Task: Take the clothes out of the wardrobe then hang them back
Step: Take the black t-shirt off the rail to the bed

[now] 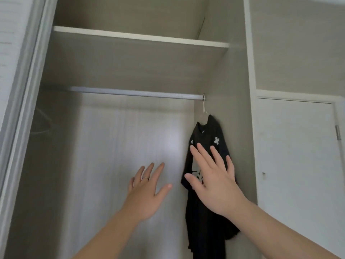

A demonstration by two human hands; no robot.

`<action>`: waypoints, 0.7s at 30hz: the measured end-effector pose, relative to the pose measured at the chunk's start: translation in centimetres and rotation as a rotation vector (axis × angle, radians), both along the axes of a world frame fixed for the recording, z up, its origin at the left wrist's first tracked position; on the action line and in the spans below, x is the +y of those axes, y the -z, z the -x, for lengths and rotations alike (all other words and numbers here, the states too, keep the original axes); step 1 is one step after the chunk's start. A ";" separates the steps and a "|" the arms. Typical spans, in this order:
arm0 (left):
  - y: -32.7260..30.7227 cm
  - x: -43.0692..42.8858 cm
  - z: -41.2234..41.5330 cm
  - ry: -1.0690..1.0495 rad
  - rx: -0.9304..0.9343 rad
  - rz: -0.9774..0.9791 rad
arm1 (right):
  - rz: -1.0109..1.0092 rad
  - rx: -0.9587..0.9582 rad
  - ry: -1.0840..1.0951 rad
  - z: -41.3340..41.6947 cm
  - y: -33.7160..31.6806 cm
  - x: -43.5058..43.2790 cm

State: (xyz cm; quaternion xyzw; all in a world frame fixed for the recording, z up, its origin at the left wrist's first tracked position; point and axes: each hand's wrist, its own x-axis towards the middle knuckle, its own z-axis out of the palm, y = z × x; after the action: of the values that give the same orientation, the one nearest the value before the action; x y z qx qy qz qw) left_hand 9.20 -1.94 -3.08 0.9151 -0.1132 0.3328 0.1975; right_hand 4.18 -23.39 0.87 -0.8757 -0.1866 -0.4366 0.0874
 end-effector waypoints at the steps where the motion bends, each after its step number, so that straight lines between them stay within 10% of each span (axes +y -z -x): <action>1: -0.8 -0.6 -1.6 0.032 0.005 0.012 | -0.006 0.001 0.020 -0.8 -1.2 -0.3; 21: -13.0 -10.2 -23.4 0.532 -0.024 0.011 | 0.090 0.114 0.724 -15.7 -17.5 0.8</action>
State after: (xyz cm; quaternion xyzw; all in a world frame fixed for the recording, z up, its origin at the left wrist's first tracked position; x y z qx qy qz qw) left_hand 32.60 -12.19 9.92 0.8480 -0.3502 0.2806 0.2818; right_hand 19.90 -22.59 18.35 -0.9109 0.1213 -0.3812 -0.1012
